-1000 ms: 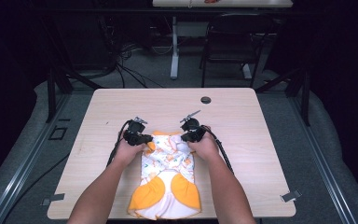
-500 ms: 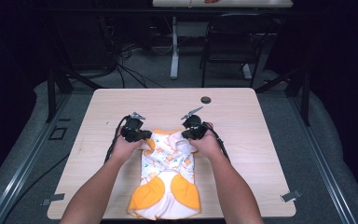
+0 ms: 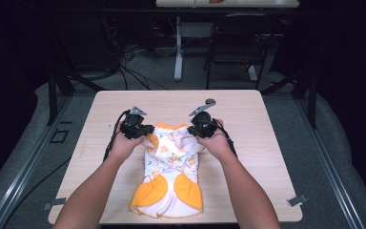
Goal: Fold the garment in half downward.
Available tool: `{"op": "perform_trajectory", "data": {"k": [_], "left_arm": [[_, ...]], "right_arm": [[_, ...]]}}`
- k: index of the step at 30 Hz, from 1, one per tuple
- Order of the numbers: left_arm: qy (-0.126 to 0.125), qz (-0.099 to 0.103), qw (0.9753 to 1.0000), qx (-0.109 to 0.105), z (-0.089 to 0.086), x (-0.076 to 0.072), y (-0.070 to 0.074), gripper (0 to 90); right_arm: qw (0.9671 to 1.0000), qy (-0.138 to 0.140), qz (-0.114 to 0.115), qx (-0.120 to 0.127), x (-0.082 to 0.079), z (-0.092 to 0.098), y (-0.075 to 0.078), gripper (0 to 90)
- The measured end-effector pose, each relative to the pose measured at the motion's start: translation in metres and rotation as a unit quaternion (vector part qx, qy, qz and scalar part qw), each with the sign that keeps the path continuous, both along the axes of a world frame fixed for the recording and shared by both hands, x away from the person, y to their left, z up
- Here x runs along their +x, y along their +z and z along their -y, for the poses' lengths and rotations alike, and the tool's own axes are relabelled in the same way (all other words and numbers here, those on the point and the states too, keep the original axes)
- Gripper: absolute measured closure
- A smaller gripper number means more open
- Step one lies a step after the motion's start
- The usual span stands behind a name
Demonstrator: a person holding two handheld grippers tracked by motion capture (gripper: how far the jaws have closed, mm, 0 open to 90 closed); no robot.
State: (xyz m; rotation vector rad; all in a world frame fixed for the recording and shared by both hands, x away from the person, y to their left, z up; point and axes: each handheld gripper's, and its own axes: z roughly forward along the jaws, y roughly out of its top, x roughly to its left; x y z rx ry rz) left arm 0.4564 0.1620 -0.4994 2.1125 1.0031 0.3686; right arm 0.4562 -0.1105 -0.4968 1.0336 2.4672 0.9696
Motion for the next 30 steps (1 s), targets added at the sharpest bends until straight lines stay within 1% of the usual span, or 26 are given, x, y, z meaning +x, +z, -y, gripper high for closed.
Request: {"op": "perform_trajectory", "data": {"k": [1, 3, 4, 6, 8, 10, 11, 13, 14, 15, 16, 18, 19, 21, 23, 26, 27, 30], "left_arm": [[0.001, 0.001, 1.0000, -0.002, -0.001, -0.001, 0.002, 84.2], [0.000, 0.007, 1.0000, -0.005, -0.003, -0.001, 0.008, 84.2], [0.001, 0.011, 0.9999, -0.007, -0.003, -0.001, 0.011, 84.3], [0.001, 0.017, 0.9998, -0.005, -0.003, -0.002, 0.015, 84.3], [0.003, 0.025, 0.9996, -0.008, -0.003, -0.002, 0.021, 84.3], [0.000, 0.022, 0.9997, -0.008, -0.003, -0.002, 0.022, 84.2], [0.004, 0.028, 0.9996, -0.006, -0.003, -0.002, 0.023, 84.2], [0.001, 0.027, 0.9996, -0.006, -0.003, -0.002, 0.026, 84.2], [0.000, 0.032, 0.9995, -0.004, -0.003, -0.002, 0.027, 84.3], [0.001, 0.032, 0.9995, -0.008, -0.003, -0.002, 0.028, 84.2], [-0.001, 0.035, 0.9994, -0.004, -0.003, -0.001, 0.030, 84.2], [0.002, 0.040, 0.9992, -0.007, -0.002, -0.001, 0.033, 84.2], [0.001, 0.044, 0.9990, -0.008, -0.003, -0.001, 0.038, 84.2], [0.001, 0.047, 0.9989, -0.008, -0.002, -0.001, 0.040, 84.2], [0.003, 0.056, 0.9984, -0.005, -0.002, -0.002, 0.045, 84.2], [-0.001, 0.074, 0.9972, -0.013, -0.003, -0.004, 0.053, 84.2], [-0.005, 0.075, 0.9971, -0.013, -0.004, -0.005, 0.054, 84.2], [-0.020, 0.077, 0.9968, -0.005, -0.004, -0.009, 0.051, 84.2]], "right_arm": [[1.0000, -0.002, 0.008, 0.002, -0.001, -0.001, 0.004, 87.2], [0.9998, 0.004, 0.018, 0.004, -0.003, -0.001, 0.012, 87.2], [0.9998, 0.007, 0.019, -0.001, -0.004, -0.001, 0.015, 87.2], [0.9996, 0.008, 0.027, -0.003, -0.004, -0.002, 0.020, 87.2], [0.9993, 0.008, 0.036, -0.003, -0.005, -0.003, 0.027, 87.2], [0.9991, 0.008, 0.041, -0.005, -0.005, -0.004, 0.030, 87.2], [0.9991, 0.008, 0.041, -0.005, -0.005, -0.004, 0.030, 87.2], [0.9989, 0.008, 0.045, -0.006, -0.006, -0.004, 0.032, 87.2], [0.9988, 0.008, 0.047, -0.004, -0.006, -0.005, 0.033, 87.2], [0.9988, 0.008, 0.049, -0.003, -0.006, -0.005, 0.035, 87.2], [0.9986, 0.008, 0.052, -0.004, -0.006, -0.004, 0.038, 87.2], [0.9985, 0.010, 0.054, -0.005, -0.005, -0.004, 0.040, 87.2], [0.9982, 0.007, 0.060, -0.005, -0.005, -0.004, 0.044, 87.2], [0.9980, 0.006, 0.063, -0.003, -0.005, -0.004, 0.046, 87.2], [0.9973, 0.006, 0.072, 0.000, -0.006, -0.003, 0.051, 87.2], [0.9961, 0.010, 0.087, 0.004, -0.007, -0.003, 0.061, 87.2], [0.9953, 0.014, 0.096, -0.001, -0.010, -0.002, 0.064, 87.2], [0.9949, 0.018, 0.099, -0.005, -0.013, -0.002, 0.062, 87.2]]}}
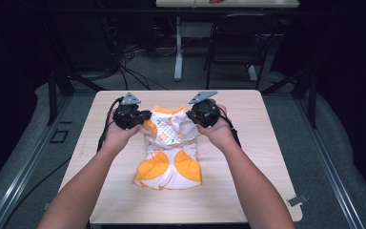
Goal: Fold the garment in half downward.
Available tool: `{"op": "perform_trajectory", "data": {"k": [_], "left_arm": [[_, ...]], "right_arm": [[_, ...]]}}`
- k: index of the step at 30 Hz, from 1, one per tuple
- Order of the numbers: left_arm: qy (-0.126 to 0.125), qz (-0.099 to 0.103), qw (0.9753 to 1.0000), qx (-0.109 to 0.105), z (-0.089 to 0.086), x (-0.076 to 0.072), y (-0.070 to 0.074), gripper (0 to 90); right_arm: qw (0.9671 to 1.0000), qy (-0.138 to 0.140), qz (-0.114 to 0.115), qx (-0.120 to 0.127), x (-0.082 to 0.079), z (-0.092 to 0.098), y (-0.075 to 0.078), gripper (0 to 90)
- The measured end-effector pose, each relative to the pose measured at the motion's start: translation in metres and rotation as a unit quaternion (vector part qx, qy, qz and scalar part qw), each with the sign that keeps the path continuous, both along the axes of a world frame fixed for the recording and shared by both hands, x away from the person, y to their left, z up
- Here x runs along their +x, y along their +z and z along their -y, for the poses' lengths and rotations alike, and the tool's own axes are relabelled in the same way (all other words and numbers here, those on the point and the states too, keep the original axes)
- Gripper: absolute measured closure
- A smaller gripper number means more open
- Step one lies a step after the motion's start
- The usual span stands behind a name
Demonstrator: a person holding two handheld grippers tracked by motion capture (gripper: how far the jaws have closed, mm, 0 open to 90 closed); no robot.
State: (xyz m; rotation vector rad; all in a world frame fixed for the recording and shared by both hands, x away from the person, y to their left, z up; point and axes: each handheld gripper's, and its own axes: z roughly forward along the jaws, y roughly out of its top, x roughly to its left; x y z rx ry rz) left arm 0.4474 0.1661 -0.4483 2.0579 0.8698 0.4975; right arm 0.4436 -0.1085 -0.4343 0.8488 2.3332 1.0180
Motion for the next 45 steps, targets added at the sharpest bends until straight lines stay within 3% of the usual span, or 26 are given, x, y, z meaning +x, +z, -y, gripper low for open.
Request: {"op": "perform_trajectory", "data": {"k": [12, 24, 27, 29, 36, 45], "left_arm": [[-0.021, -0.008, 0.9997, -0.007, -0.004, -0.016, -0.009, 84.2], [-0.049, -0.018, 0.9986, 0.008, -0.007, -0.038, -0.028, 84.2], [-0.054, -0.023, 0.9982, 0.010, -0.009, -0.042, -0.035, 84.2], [-0.056, -0.027, 0.9980, 0.010, -0.011, -0.045, -0.040, 84.2], [-0.061, -0.040, 0.9974, -0.004, -0.016, -0.057, -0.057, 84.2], [-0.070, -0.043, 0.9965, -0.013, -0.017, -0.070, -0.071, 84.1]], "right_arm": [[0.9994, 0.032, 0.005, -0.014, -0.022, 0.005, -0.013, 87.1], [0.9984, 0.054, -0.004, -0.017, -0.047, 0.006, -0.026, 87.1], [0.9973, 0.064, -0.009, -0.035, -0.054, 0.003, -0.034, 87.1], [0.9973, 0.066, -0.013, -0.027, -0.058, 0.002, -0.039, 87.1], [0.9960, 0.078, -0.023, -0.038, -0.069, 0.000, -0.055, 87.0], [0.9962, 0.077, -0.038, -0.020, -0.081, 0.005, -0.075, 86.8]]}}
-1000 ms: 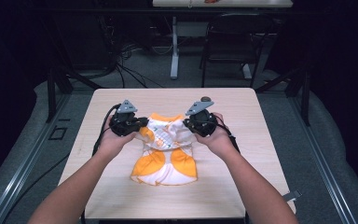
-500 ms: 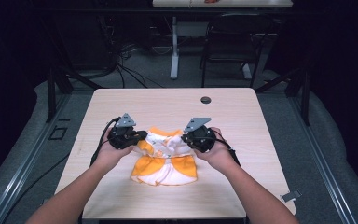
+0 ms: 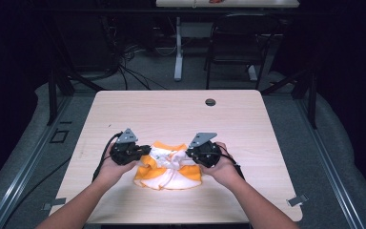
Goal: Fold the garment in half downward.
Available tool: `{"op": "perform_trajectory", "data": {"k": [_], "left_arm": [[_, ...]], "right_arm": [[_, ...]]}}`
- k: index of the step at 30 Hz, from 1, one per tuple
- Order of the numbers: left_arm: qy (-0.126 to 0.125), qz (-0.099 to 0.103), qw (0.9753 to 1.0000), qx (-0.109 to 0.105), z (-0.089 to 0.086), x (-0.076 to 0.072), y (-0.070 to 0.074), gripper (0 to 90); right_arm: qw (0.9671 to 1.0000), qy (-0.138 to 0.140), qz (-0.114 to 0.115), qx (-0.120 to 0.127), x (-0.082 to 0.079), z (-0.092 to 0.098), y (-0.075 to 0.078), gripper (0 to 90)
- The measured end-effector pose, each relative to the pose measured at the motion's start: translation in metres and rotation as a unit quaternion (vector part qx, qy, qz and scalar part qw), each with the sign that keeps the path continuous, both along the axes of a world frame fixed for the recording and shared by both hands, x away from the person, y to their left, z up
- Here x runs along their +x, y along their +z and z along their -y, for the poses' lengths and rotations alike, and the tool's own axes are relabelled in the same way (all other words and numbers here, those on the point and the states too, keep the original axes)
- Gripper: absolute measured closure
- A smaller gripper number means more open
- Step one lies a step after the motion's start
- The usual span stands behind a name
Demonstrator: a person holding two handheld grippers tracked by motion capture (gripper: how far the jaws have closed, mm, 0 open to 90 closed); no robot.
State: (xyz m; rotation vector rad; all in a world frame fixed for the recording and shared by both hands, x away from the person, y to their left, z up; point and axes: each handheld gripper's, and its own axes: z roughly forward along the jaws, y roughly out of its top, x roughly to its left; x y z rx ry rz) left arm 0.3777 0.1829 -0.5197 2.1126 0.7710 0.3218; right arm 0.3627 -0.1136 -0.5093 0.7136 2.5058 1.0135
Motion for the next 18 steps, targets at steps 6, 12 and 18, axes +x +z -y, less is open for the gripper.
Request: {"op": "perform_trajectory", "data": {"k": [6, 12, 18], "left_arm": [[-0.013, -0.006, 0.9999, -0.002, -0.001, -0.013, -0.009, 84.0], [-0.013, -0.013, 0.9998, -0.006, -0.002, -0.022, -0.021, 83.9], [-0.014, -0.024, 0.9996, -0.011, -0.002, -0.030, -0.029, 83.4]], "right_arm": [[1.0000, 0.005, -0.002, 0.004, -0.009, 0.003, -0.008, 86.5], [0.9998, 0.008, -0.009, 0.015, -0.021, 0.005, -0.020, 86.2], [0.9995, 0.008, -0.021, 0.023, -0.026, 0.008, -0.026, 83.9]]}}
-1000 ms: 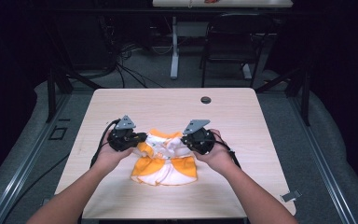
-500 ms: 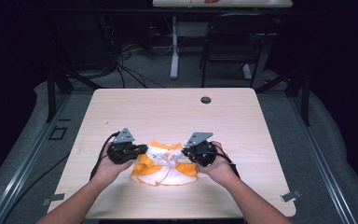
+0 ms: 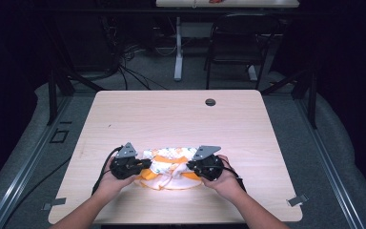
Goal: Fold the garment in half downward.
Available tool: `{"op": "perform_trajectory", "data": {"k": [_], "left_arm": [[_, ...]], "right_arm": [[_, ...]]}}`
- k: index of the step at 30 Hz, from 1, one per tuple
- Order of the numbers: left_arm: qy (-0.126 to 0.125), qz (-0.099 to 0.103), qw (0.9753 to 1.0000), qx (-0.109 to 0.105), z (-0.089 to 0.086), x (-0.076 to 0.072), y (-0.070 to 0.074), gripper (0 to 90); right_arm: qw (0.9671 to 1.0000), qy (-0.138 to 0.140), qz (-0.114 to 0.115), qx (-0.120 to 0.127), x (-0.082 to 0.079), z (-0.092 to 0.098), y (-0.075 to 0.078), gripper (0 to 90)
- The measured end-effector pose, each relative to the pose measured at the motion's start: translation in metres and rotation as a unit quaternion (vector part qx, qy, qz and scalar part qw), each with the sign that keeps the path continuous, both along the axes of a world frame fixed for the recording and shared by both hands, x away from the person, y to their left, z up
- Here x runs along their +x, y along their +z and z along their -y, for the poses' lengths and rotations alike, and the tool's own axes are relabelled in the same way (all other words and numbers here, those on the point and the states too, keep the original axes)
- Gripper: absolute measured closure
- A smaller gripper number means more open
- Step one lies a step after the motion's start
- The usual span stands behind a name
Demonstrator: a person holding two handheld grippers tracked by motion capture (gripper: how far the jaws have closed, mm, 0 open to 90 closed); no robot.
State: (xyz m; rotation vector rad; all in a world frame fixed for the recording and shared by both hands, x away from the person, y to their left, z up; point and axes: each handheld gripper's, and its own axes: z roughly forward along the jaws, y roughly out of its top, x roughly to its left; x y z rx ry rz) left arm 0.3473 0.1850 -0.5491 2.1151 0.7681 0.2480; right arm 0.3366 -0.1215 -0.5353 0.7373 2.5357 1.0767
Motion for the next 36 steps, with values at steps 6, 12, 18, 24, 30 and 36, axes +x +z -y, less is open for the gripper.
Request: {"op": "perform_trajectory", "data": {"k": [6, 12, 18, 24, 30, 36], "left_arm": [[0.004, -0.010, 0.9997, -0.020, -0.004, -0.001, 0.014, 78.8], [0.012, -0.005, 0.9996, -0.026, -0.004, 0.005, 0.031, 70.6], [0.048, -0.031, 0.9982, -0.019, -0.001, 0.020, 0.024, 77.9], [0.019, -0.033, 0.9993, -0.006, 0.006, 0.008, 0.012, 89.5], [0.001, -0.042, 0.9991, -0.011, 0.002, -0.004, 0.016, 89.9], [-0.016, -0.049, 0.9987, -0.002, 0.000, -0.022, 0.013, 90.0]], "right_arm": [[0.9990, -0.010, -0.019, 0.039, -0.003, 0.007, 0.010, 75.2], [0.9972, -0.026, -0.008, 0.070, 0.000, 0.014, 0.025, 71.5], [0.9974, -0.051, -0.010, 0.050, 0.013, 0.010, 0.022, 83.4], [0.9988, -0.029, -0.024, 0.032, 0.007, -0.003, 0.006, 86.8], [0.9988, -0.002, -0.032, 0.036, -0.007, -0.008, 0.002, 88.1], [0.9980, 0.016, -0.036, 0.049, -0.023, -0.006, 0.002, 88.1]]}}
